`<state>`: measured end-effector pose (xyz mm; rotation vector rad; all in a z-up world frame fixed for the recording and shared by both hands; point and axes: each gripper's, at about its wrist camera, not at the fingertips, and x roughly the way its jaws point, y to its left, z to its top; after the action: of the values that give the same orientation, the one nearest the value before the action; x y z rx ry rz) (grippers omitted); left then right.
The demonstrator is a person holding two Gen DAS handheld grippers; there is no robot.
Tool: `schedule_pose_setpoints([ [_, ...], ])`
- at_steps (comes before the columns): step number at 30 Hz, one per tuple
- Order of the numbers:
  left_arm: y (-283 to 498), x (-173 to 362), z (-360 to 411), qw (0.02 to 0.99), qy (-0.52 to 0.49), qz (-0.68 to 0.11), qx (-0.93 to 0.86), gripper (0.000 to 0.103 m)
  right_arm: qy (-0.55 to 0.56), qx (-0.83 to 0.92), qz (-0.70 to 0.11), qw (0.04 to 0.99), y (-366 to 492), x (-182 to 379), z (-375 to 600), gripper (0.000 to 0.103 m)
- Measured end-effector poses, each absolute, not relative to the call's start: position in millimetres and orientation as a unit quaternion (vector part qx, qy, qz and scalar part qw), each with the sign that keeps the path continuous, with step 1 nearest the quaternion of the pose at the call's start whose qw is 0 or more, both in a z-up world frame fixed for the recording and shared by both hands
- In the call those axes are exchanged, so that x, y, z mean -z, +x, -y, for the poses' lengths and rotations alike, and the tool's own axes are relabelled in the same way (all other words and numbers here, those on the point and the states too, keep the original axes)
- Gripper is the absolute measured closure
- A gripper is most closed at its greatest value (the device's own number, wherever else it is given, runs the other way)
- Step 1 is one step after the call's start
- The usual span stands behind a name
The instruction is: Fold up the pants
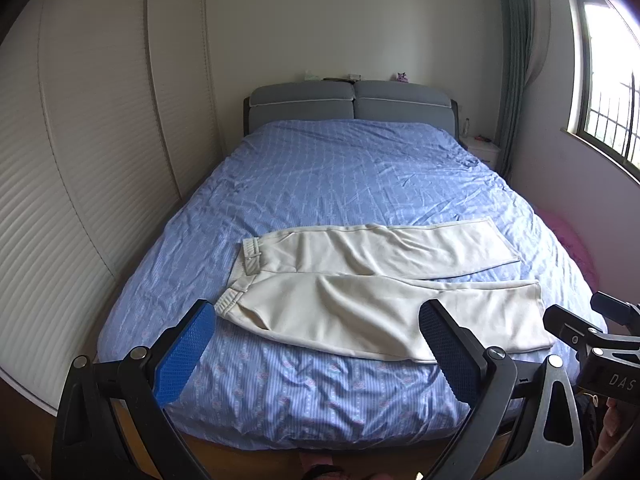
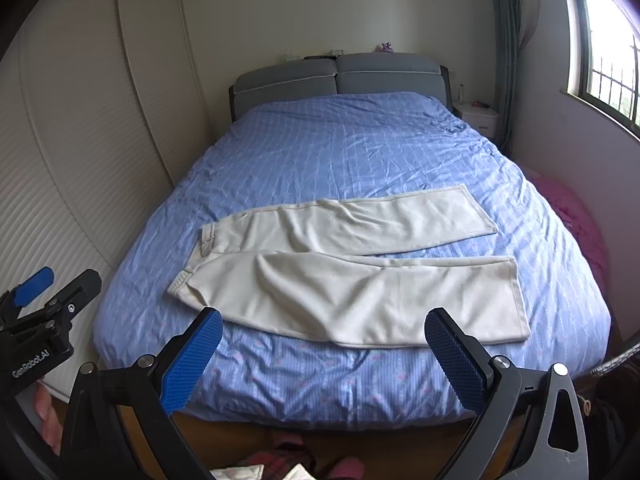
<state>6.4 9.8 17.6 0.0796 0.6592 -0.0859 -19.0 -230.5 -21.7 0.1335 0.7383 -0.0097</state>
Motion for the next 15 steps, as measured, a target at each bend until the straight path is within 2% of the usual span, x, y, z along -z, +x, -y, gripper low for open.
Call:
schedule_pose_setpoints([
  [9, 45, 1, -39, 0.938, 0.037, -0.343, 0.024, 0.000, 0.063, -0.003, -0.389, 0.919, 23, 39, 203, 0.001],
  [15, 99, 43, -79, 0.926, 0.043, -0.375, 0.001, 0.000, 0.083, -0.010, -0.414, 0.907, 71, 68, 185, 0.001],
])
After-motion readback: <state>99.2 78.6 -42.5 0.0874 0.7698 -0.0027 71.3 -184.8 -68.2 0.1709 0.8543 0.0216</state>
